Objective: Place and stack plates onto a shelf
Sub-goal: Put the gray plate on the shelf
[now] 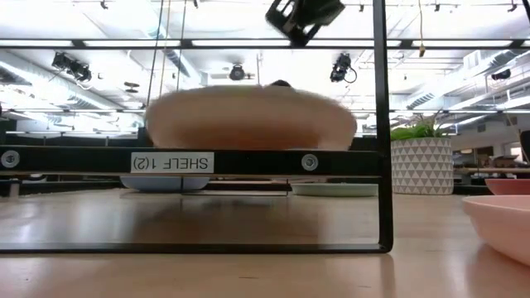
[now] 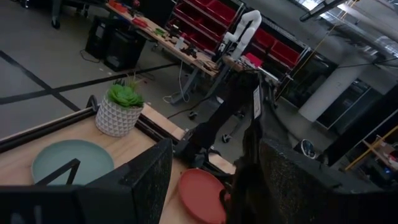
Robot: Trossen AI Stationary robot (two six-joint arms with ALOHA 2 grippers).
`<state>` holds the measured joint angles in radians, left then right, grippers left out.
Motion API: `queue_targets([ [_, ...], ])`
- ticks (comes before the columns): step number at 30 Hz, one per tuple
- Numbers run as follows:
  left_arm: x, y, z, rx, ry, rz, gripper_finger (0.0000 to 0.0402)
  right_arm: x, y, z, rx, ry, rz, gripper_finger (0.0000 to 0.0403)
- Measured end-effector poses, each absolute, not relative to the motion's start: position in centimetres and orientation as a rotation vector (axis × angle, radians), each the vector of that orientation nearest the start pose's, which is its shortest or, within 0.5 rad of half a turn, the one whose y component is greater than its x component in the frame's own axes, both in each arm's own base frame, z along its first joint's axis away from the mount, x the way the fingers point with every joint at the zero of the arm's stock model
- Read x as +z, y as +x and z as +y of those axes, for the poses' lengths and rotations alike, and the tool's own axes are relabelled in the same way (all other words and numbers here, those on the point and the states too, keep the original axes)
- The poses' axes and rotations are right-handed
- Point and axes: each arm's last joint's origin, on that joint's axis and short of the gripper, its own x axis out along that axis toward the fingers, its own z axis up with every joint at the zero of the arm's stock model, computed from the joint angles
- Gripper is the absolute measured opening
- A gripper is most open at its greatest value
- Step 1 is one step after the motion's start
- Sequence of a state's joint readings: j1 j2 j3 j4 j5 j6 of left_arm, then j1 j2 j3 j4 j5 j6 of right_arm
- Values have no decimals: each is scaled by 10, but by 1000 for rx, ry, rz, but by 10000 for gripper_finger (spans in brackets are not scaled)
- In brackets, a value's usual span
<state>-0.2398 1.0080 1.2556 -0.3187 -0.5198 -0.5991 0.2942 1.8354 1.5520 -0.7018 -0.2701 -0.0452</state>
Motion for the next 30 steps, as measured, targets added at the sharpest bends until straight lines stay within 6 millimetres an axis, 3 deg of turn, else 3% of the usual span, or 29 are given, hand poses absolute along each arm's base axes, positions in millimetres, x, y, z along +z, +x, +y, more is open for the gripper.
queue_targets([
  [3, 437, 192, -32, 295, -563, -6, 247, 279, 360, 111, 433, -76, 1052, 71],
  [6, 436, 192, -32, 296, -561, -1, 247, 279, 345, 99, 338, -62, 1194, 71],
  [11, 436, 192, -32, 297, -554, 2, 247, 244, 330, 84, 250, -8, 1383, 71],
  [15, 436, 192, -32, 297, -555, 2, 247, 212, 324, 78, 220, 62, 1416, 71],
  [22, 437, 192, -32, 295, -558, -6, 247, 184, 326, 77, 217, 63, 1297, 71],
  [30, 437, 192, -32, 295, -556, -5, 247, 186, 344, 78, 242, 72, 1064, 71],
])
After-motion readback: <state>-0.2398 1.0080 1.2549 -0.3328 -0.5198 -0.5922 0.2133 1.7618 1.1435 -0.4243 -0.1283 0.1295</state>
